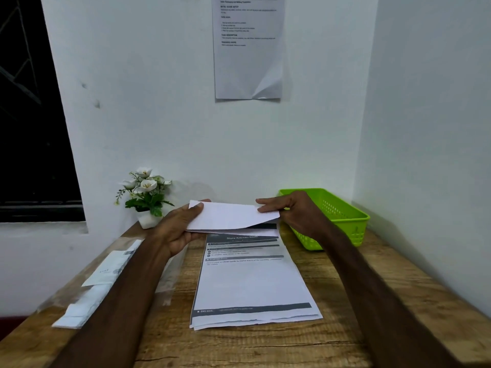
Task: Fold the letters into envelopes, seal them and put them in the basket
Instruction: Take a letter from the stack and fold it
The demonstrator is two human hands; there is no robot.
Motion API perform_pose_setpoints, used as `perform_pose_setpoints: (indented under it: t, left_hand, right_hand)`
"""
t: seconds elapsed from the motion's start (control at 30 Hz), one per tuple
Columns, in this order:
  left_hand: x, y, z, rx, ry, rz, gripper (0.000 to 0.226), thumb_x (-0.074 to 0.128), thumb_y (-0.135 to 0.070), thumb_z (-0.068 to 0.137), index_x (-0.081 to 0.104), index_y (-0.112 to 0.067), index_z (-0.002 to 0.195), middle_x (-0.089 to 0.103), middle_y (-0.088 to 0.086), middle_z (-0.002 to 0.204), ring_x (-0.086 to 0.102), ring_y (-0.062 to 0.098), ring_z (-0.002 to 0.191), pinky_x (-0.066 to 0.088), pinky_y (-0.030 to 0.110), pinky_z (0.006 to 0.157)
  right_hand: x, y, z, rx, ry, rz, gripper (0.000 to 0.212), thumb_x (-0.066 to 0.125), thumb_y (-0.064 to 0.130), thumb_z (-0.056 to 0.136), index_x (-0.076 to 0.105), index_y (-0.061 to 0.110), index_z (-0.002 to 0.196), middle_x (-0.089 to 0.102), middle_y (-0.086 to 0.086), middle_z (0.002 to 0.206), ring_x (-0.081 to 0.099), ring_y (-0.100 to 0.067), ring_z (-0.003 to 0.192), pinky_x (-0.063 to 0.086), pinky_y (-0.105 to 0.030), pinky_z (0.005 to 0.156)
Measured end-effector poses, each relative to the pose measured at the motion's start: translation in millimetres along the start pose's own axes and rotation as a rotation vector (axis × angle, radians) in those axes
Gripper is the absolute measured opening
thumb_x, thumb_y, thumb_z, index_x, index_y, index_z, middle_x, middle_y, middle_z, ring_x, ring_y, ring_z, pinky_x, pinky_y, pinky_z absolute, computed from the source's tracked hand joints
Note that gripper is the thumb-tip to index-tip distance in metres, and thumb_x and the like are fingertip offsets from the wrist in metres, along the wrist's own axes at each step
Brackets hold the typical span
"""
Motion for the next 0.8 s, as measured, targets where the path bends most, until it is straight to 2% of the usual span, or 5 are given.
perform_pose_setpoints:
  t: [0.17,0.27,0.37,0.5,0.8]
  left_hand:
    - [1.0,-6.5,-1.0,0.065,0.004,-0.016,0.028,0.059,-0.015,0.100,0.067,-0.007,0.126,0.071,0.017,0.121,0.070,0.029,0.101,0.064,0.039,0.061]
    - [9.0,-7.9,-4.5,0.086,0.040,0.020,0.027,0.060,-0.017,0.099,0.068,-0.008,0.123,0.072,0.015,0.118,0.071,0.026,0.098,0.065,0.038,0.065]
    - [20.5,-5.8,-6.9,0.102,0.082,0.085,0.026,0.061,-0.021,0.099,0.070,-0.010,0.120,0.072,0.015,0.118,0.070,0.026,0.100,0.063,0.041,0.077]
    - [34.8,-1.4,-11.2,0.128,0.111,0.148,0.028,0.064,-0.025,0.097,0.071,-0.010,0.119,0.072,0.014,0.112,0.068,0.024,0.099,0.062,0.040,0.078]
    - [45.2,2.1,-15.6,0.234,0.017,0.274,0.029,0.066,-0.036,0.096,0.078,-0.011,0.106,0.075,0.009,0.095,0.069,0.017,0.081,0.060,0.034,0.063]
  right_hand:
    - [-17.8,3.7,0.2,0.008,-0.201,-0.174,0.063,0.040,-0.021,0.076,0.079,0.013,0.111,0.071,0.004,0.124,0.068,0.004,0.099,0.042,-0.001,0.074]
    - [-13.2,5.4,3.6,0.018,-0.308,-0.193,0.040,0.055,0.002,0.090,0.079,0.027,0.111,0.074,0.011,0.118,0.072,-0.002,0.089,0.056,-0.021,0.079]
    - [13.0,11.7,9.3,0.021,-0.251,-0.256,0.020,0.065,0.033,0.094,0.080,0.030,0.107,0.075,0.019,0.111,0.067,0.001,0.110,0.053,-0.032,0.098]
    - [47.8,25.3,14.2,0.066,-0.136,-0.429,0.042,0.049,0.060,0.091,0.078,0.030,0.096,0.077,0.013,0.096,0.069,-0.009,0.092,0.055,-0.035,0.077]
    - [64.0,34.1,19.7,0.031,-0.102,-0.434,0.049,0.057,0.045,0.096,0.046,0.013,0.060,0.042,-0.004,0.053,0.038,-0.016,0.056,0.026,-0.034,0.053]
Point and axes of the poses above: each hand's wrist, its own z-axis towards the middle knuckle, its own x-axis out of the palm, y = z × x, the point moved 6 cm from there along z, towards the middle knuckle
